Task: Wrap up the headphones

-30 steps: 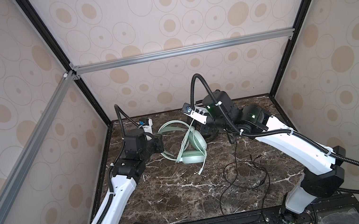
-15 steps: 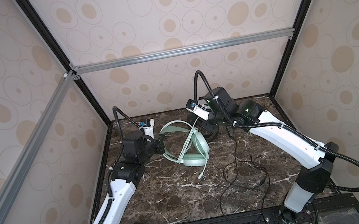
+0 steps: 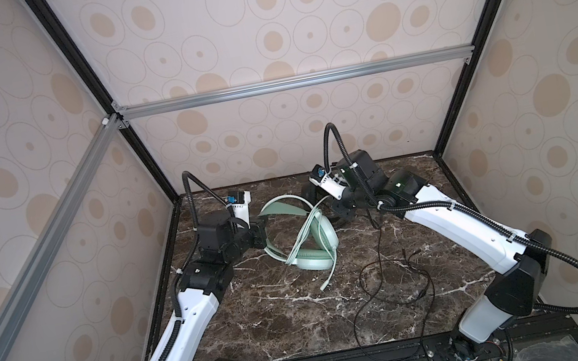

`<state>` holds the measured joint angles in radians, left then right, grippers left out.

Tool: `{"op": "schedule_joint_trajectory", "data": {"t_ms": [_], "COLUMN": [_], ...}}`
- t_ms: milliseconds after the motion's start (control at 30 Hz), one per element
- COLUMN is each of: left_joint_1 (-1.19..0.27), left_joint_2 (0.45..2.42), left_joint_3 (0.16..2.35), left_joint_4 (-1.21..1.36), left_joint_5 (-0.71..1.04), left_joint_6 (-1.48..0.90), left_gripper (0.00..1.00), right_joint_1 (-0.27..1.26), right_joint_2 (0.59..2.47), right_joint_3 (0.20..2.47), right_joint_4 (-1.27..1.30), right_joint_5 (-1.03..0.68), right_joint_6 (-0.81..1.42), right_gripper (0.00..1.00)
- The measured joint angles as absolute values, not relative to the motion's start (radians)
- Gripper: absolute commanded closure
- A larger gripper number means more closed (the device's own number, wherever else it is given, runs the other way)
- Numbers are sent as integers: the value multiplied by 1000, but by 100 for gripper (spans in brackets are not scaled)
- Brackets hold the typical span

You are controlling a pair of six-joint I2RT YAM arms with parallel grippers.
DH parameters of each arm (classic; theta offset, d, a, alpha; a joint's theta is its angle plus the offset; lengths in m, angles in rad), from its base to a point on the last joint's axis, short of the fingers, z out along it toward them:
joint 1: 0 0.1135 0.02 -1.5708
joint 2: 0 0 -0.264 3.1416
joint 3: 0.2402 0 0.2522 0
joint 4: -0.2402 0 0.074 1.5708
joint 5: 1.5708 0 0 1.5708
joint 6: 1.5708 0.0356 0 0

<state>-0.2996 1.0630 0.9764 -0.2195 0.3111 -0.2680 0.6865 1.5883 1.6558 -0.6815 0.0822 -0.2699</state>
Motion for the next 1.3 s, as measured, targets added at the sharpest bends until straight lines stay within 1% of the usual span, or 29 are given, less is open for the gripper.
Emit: {"op": "schedule_joint_trajectory", "data": {"t_ms": [400, 633, 933, 1133, 1300], "left_joint_1": [-300, -300, -300, -300, -300], "left_joint_2": [1063, 1063, 1063, 1063, 1064], "left_joint_3": [976, 976, 976, 976, 977], "left_joint_4": [-229, -252, -278, -285, -292], "left_joint_5": [311, 303, 279, 278, 276], "left_joint_6": [-265, -264, -264, -264, -264], "left_gripper": [100, 100, 100, 100, 100], "right_joint_1": [672, 672, 672, 672, 672], "right_joint_2": [1512, 1487, 1486, 1486, 1487], "right_joint_3": [1462, 1421, 1369, 1363, 1362], "right_joint_4": [-535, -504, -474, -456, -442], "right_joint_5": [-76, -118, -127, -120, -113], "right_joint_6": [-222, -214, -184, -165, -154], "right_gripper": [90, 88, 73, 58, 51]}}
